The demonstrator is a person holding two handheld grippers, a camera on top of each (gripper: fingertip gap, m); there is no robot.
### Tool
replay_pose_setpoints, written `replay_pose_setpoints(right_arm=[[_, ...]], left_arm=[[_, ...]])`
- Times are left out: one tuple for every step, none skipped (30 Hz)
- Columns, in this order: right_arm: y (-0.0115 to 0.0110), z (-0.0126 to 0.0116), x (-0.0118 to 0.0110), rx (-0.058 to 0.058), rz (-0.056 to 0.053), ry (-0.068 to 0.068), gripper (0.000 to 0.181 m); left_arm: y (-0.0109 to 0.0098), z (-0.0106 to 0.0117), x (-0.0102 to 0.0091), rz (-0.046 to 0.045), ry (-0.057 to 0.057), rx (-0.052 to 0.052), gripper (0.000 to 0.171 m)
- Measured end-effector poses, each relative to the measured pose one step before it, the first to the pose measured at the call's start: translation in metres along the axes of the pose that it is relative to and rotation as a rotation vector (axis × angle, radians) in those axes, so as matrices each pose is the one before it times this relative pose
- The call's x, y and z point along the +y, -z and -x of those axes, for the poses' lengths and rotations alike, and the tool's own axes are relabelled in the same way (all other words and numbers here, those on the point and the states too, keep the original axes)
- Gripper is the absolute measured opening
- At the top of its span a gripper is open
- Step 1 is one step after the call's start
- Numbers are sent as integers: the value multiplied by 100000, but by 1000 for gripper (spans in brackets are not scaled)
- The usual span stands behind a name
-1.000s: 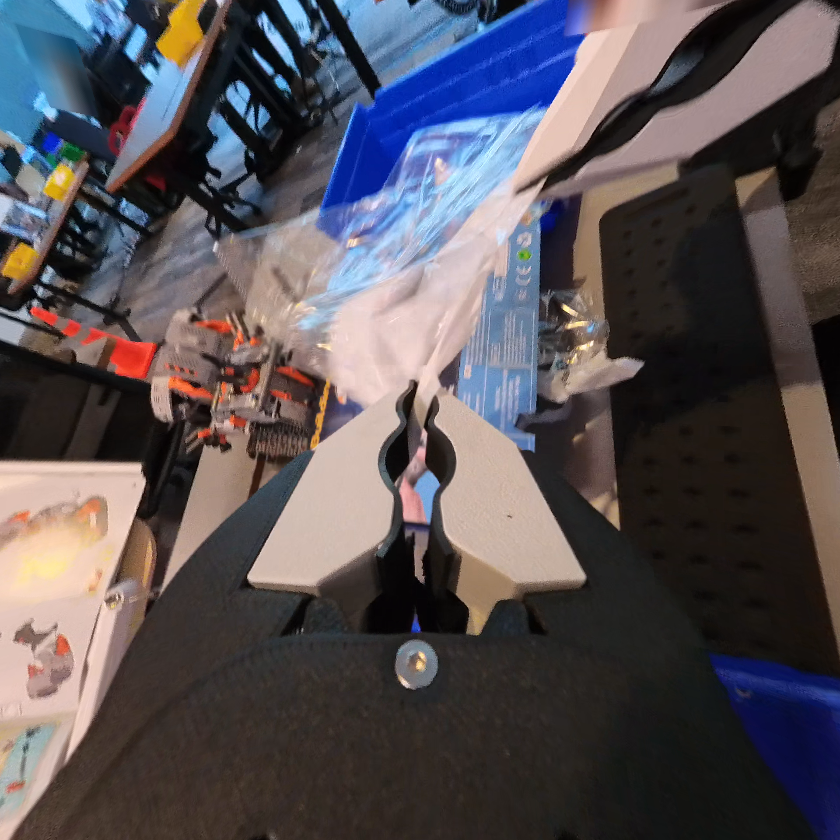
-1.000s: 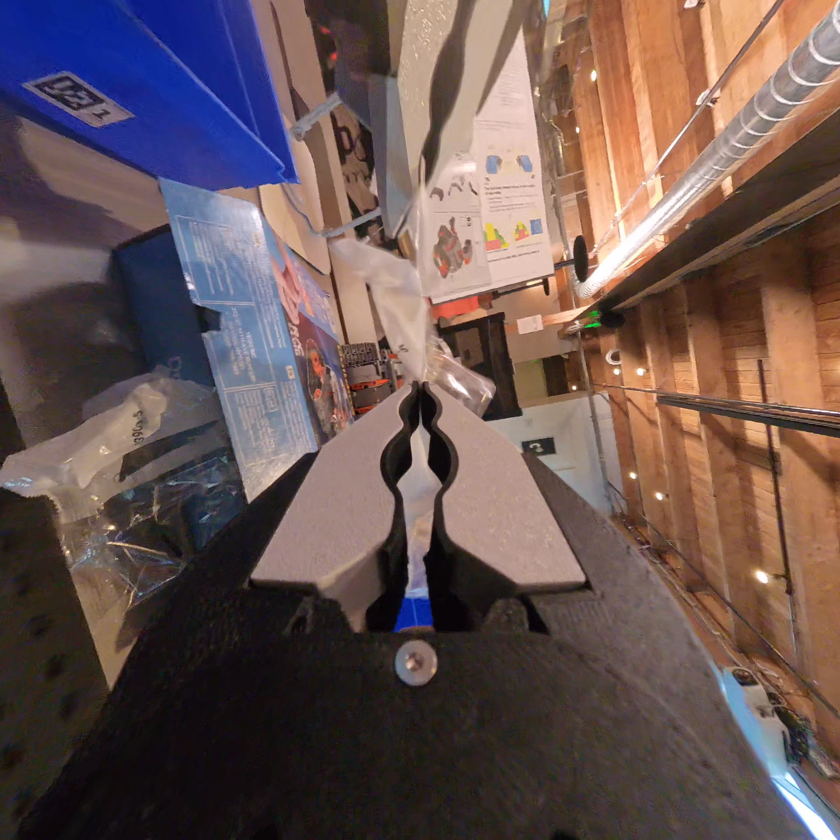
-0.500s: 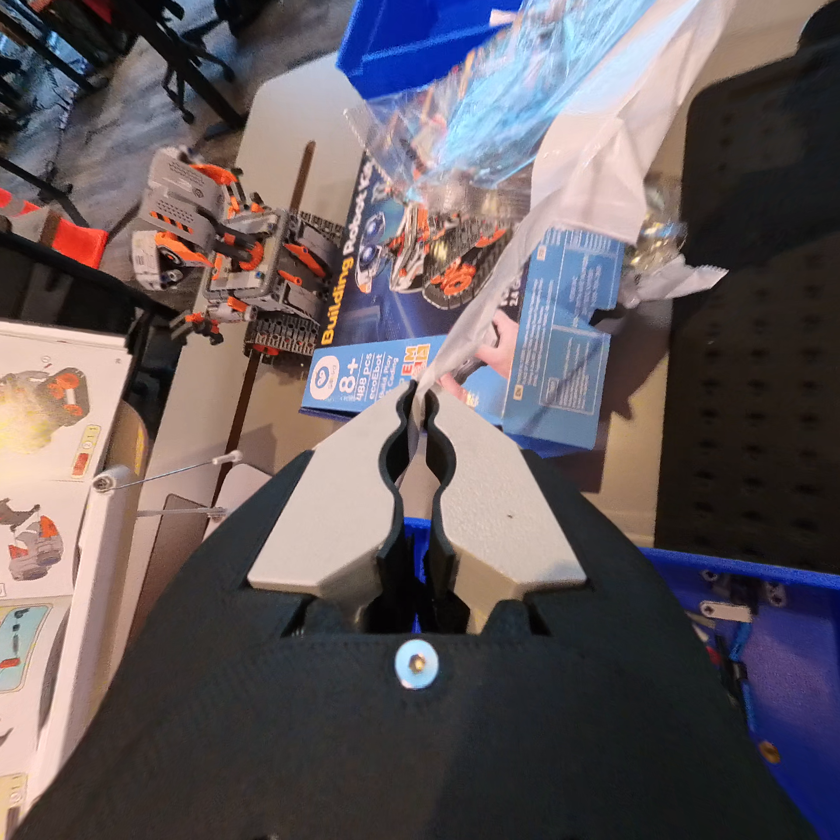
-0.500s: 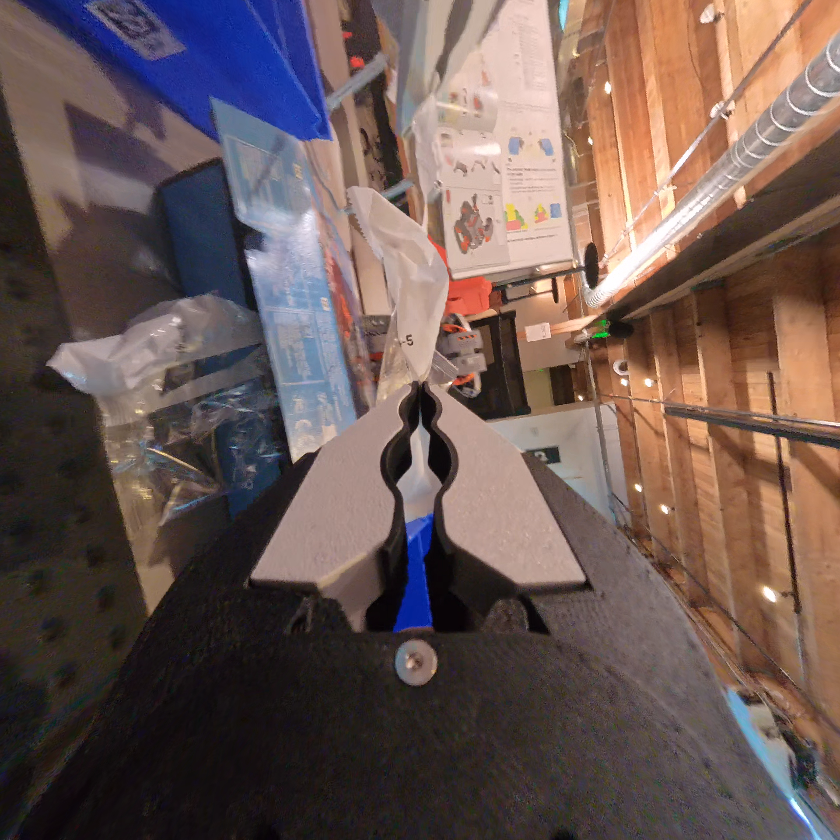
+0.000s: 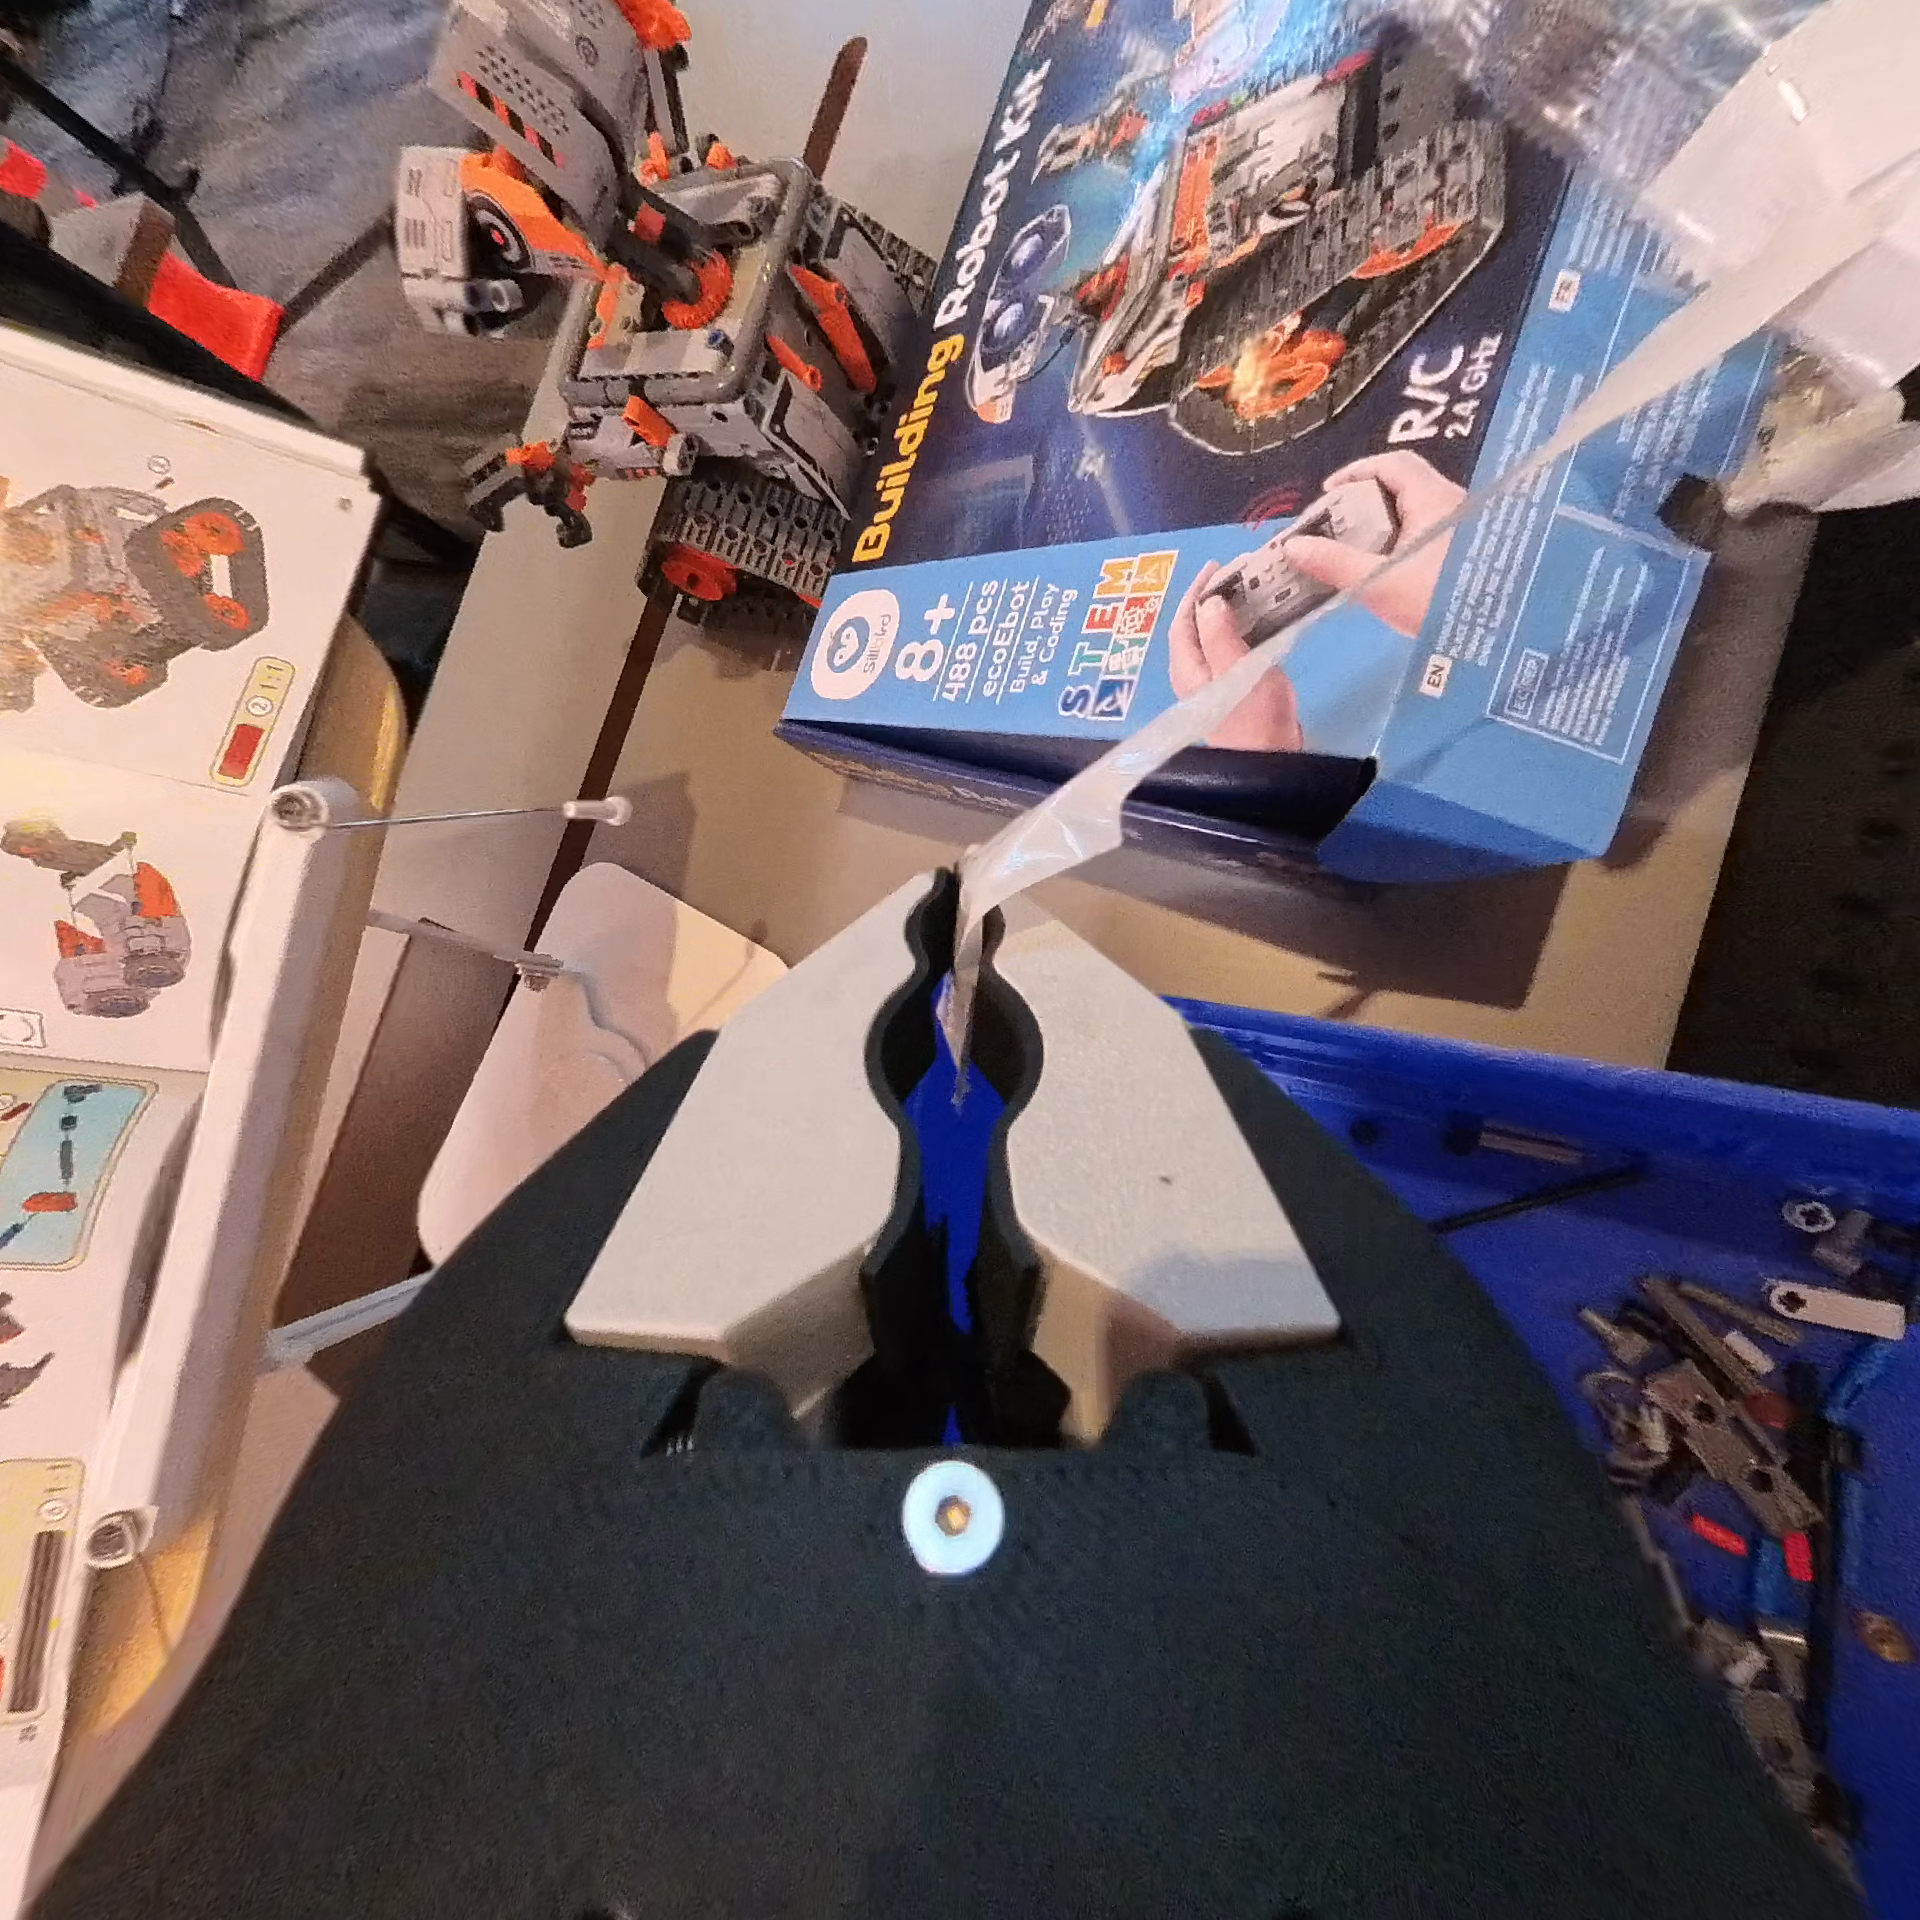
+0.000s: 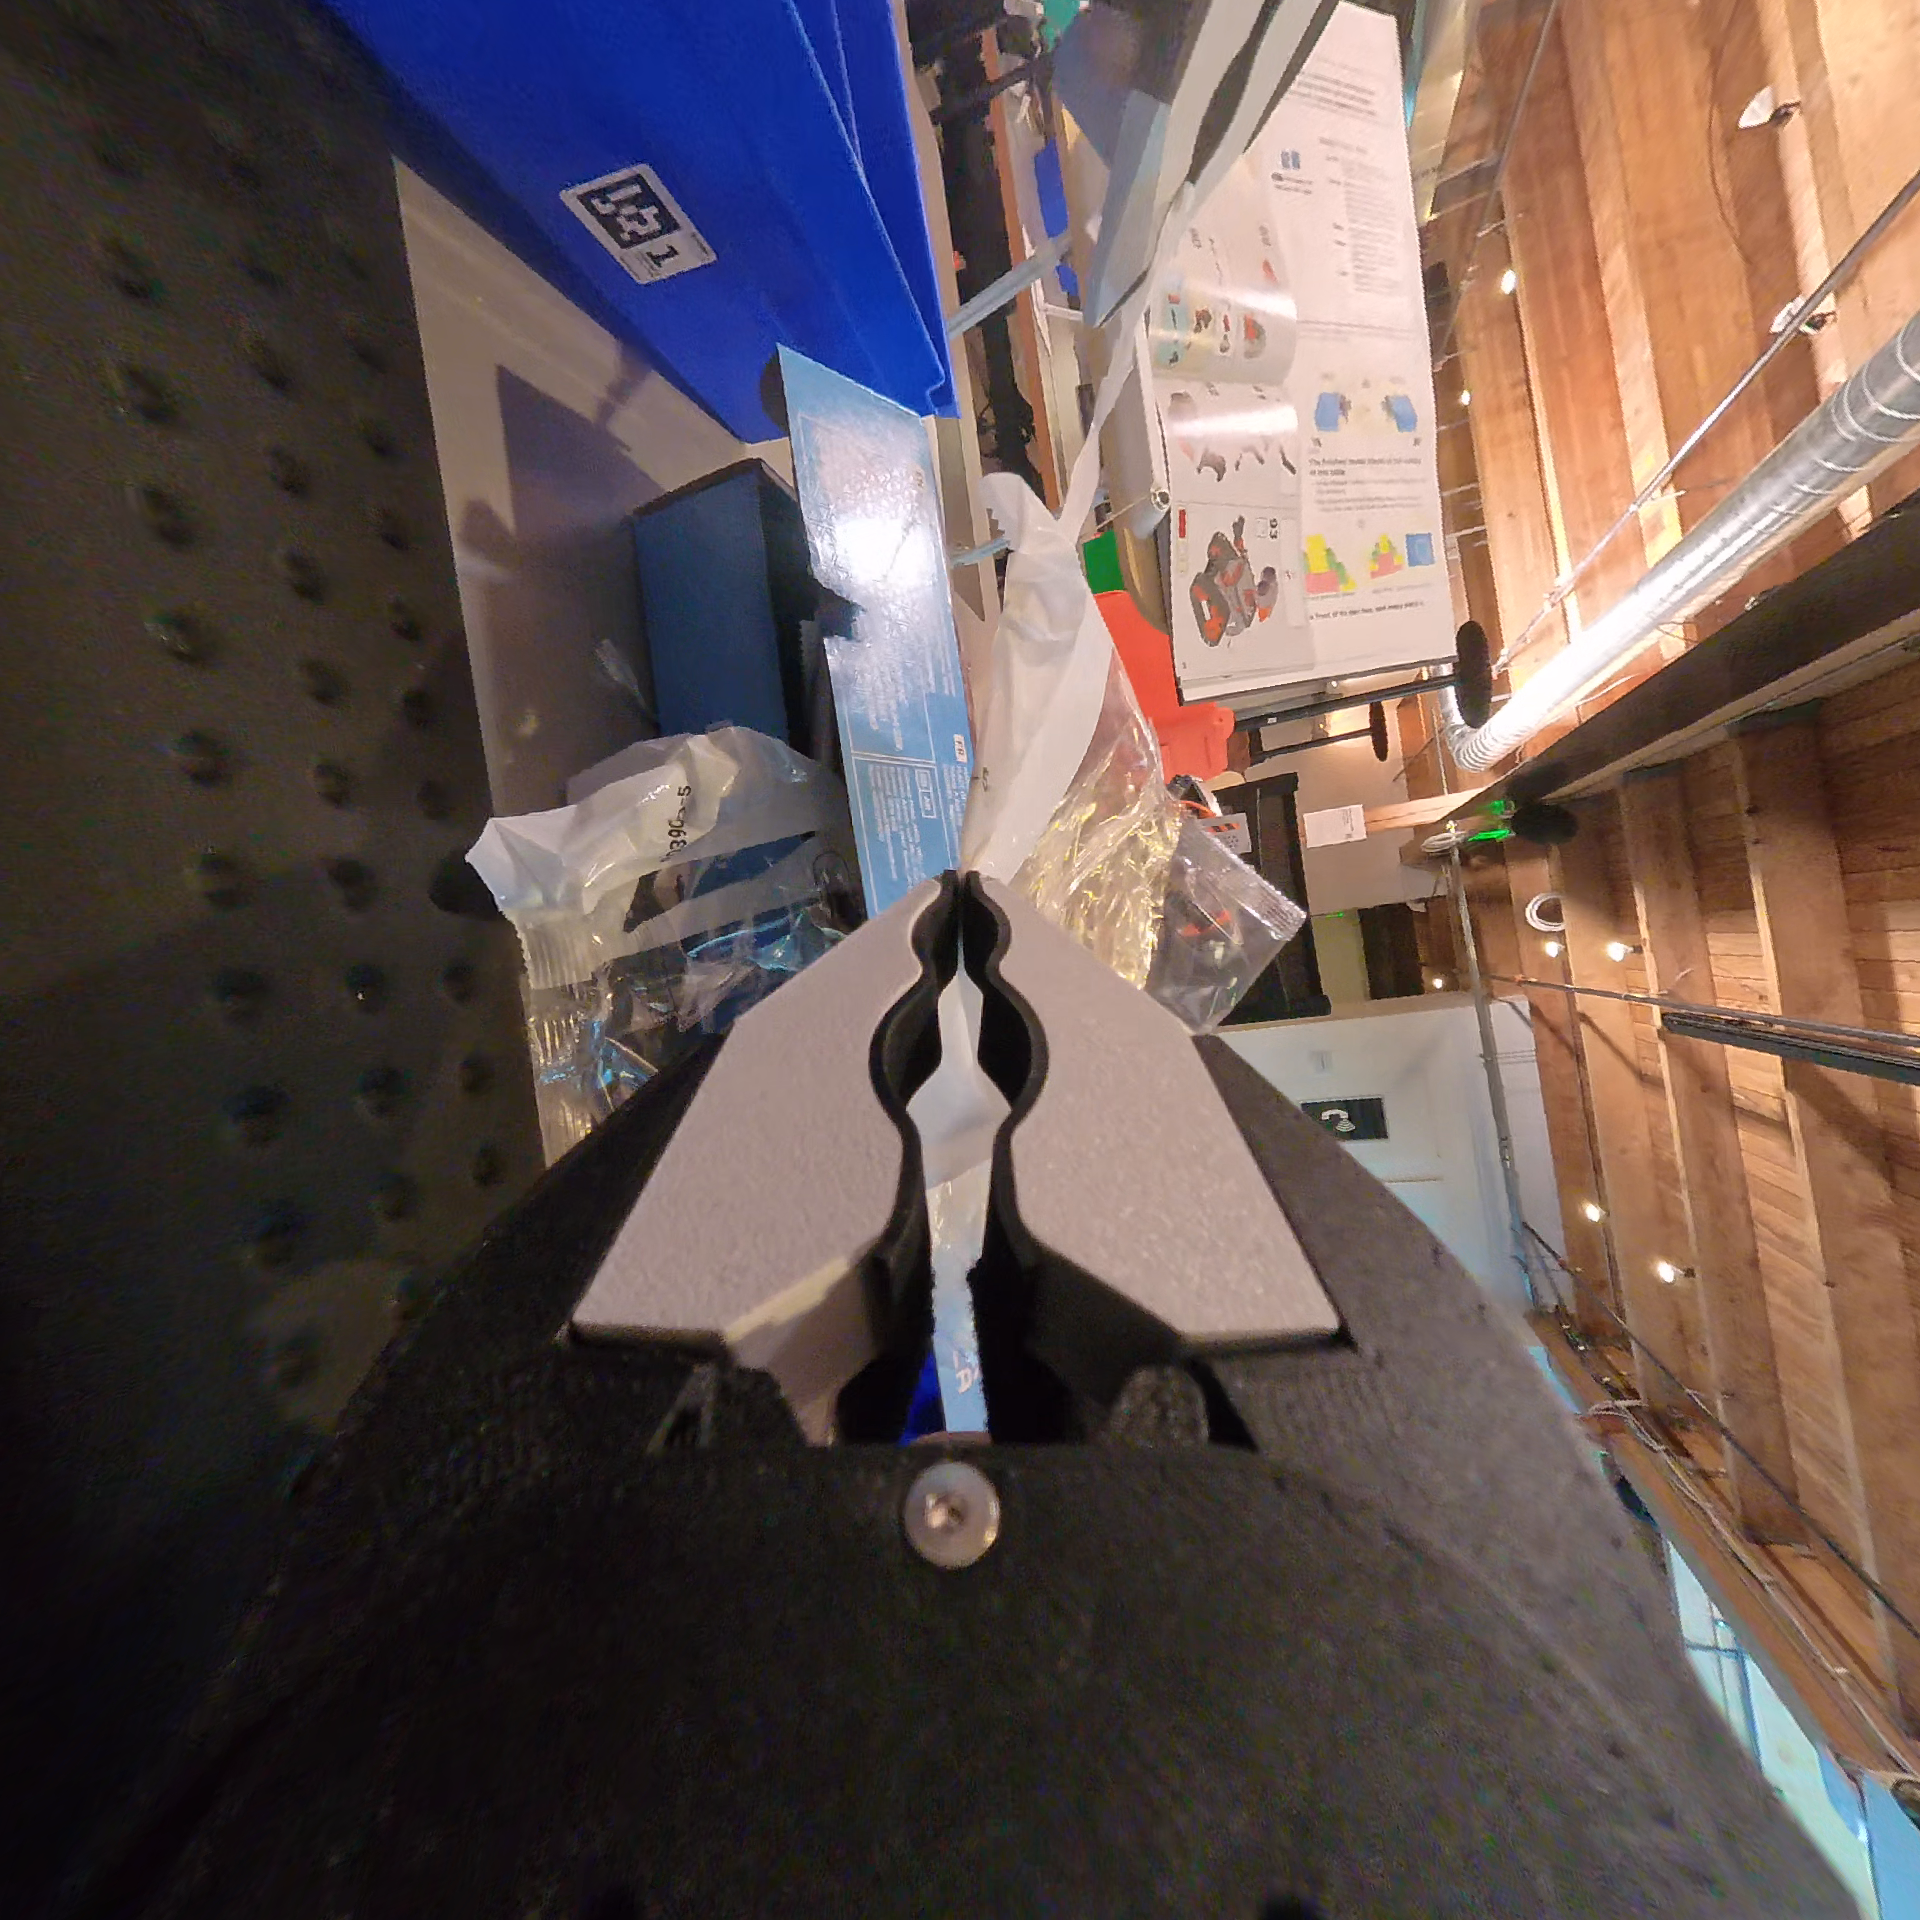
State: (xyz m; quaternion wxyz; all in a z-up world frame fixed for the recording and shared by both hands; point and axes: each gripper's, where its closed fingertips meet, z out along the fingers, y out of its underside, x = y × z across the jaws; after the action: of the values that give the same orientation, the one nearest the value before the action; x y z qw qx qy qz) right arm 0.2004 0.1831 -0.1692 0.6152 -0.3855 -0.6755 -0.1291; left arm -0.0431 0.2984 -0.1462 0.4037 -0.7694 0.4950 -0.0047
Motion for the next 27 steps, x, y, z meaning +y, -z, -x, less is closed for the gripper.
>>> replay_pose_setpoints(right_arm=[[-17,179,-89,-147,-341,-370,0],[-74,319,-223,-467,-680,-43,0],[-108,341,-309,-575,-838,246,0],[-107,212,-344,-60,-1011,-393,0],[-39,95,-280,145,-1006,-1046,0],[27,129,-286,-476,-1139,-1333,0],[56,202,-430,-894,-1536,-1655,0],[8,303,-611,-866,-1579,-1149,0],[-114,627,-676,-1974,-927,70,0],[-23,953,-828,-3394,-1948,506,0],[72,838,-631,-2430,-1720,-37,0],[48,365,-127,-116,-318,-1124,0],[51,48,51,248,-636,-2316,0],[30,-9,-49,-685,-1084,-1705,0],[-55,-62,-164,-281,-555,495,0],[-116,-181,-285,573,-553,2055,0],[-121,-177,-351,182,-1136,1955,0],[-150,-154,-254,-567,-994,1007,0],[-152,-305,14,150,-20,133,0],[-107,-437,181,886,550,-294,0],[-34,-458,122,638,64,-876,0],[16,-459,-33,339,-580,-1302,0],[-8,-457,-79,561,-372,-656,0],[-59,-431,-36,756,226,289,0],[-115,-319,-18,128,254,144,0],[-156,-184,-52,-753,-207,-411,0],[-155,-151,-60,-483,-415,-235,0]], left_arm=[[102,78,-57,-1018,1399,912,0],[176,190,-245,-2180,2618,65,0],[117,161,-195,-1746,3048,121,0],[21,293,134,-53,1347,-840,0],[117,356,-1,-1524,2119,-1155,0],[239,287,-9,-1968,3868,391,0],[18,137,144,-603,2178,-370,0],[-141,251,270,820,653,-1936,0],[-91,535,63,-433,2893,-602,0],[-264,1088,264,1024,4900,-6980,0],[338,2150,489,-184,2386,-6805,0],[647,1711,122,-2490,10450,165,0],[562,619,154,355,4385,1974,0],[349,-385,172,1797,-5931,-333,0],[13,-994,299,3447,-4700,1035,0],[-12,-786,245,2561,-2612,1096,0],[269,0,53,60,-4106,-2040,0],[517,401,368,871,-1319,-1968,0],[529,-356,864,3384,2126,3148,0],[608,-583,940,4054,1231,2735,0],[715,-559,864,3042,-2045,393,0],[679,-561,1359,5806,-1895,525,0],[721,265,1290,5104,-2044,-4160,0],[1007,826,823,1210,-2139,-6548,0],[1014,234,690,-109,2076,556,0],[982,-108,495,-1294,2808,3632,0],[912,360,552,-302,311,-490,0]])
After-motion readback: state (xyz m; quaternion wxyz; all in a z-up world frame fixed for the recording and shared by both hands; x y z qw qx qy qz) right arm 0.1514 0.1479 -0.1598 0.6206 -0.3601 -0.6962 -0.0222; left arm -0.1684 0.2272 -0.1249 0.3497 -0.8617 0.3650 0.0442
